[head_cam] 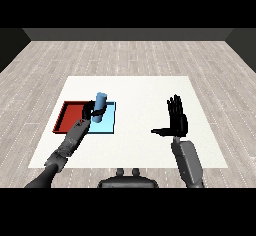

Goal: Pick the blue can and put it in the blue box

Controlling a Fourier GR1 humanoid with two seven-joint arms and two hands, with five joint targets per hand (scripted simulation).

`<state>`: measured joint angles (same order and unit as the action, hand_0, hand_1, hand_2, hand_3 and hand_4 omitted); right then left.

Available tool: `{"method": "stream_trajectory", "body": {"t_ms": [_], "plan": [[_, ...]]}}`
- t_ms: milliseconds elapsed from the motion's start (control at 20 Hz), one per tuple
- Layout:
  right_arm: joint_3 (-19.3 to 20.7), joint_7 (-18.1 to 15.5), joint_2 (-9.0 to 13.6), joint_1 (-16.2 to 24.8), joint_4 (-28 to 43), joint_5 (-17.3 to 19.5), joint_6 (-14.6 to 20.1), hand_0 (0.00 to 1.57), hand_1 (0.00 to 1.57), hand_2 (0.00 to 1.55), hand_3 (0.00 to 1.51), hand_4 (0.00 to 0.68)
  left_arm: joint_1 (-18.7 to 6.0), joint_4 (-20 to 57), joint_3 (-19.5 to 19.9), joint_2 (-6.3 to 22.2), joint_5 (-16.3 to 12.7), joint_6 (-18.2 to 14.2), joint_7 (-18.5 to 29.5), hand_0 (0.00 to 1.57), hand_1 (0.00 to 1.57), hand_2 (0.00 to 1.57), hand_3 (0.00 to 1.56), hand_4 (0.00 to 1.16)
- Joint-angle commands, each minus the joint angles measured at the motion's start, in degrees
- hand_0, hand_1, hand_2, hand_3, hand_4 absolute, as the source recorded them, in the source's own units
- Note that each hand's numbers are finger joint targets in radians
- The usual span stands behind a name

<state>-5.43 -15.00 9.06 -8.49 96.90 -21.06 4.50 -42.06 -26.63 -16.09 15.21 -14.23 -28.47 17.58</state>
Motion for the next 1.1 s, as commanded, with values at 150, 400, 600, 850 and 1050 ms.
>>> {"method": "stream_trajectory", "body": {"t_ms": [150,400,600,850,1050], "plan": [[2.91,-0.28,-0.88,-5.08,-7.66,-1.88,-1.18,0.0,0.0,0.0,0.0,0.0,-7.53,17.37,0.74,-4.27,2.87,0.74,-3.37,1.57,1.57,1.57,1.45,0.98],[3.68,-2.02,-1.07,-3.01,-8.43,-0.8,-0.55,0.0,0.0,0.0,0.0,0.0,-4.61,22.02,4.11,-7.27,0.93,-1.39,-0.63,1.22,1.22,1.18,1.13,0.92],[5.38,-0.43,-0.02,-2.29,-6.86,-3.65,-2.87,0.0,0.0,0.0,0.0,0.0,-5.76,22.75,7.69,-5.75,-1.53,0.03,-2.12,1.09,1.09,1.09,0.96,0.51],[5.92,0.33,0.2,-5.16,-6.63,-3.29,-2.31,0.0,0.0,0.0,0.0,0.0,-9.91,26.49,2.85,-5.82,3.84,-2.15,-10.76,0.0,0.0,0.0,0.0,0.0],[4.01,-4.17,-1.57,-2.22,-8.87,-0.48,-3.54,0.0,0.0,0.0,0.0,0.0,-7.75,24.38,5.48,-5.86,1.93,-5.92,-5.82,0.0,0.0,0.0,0.0,0.0]]}}
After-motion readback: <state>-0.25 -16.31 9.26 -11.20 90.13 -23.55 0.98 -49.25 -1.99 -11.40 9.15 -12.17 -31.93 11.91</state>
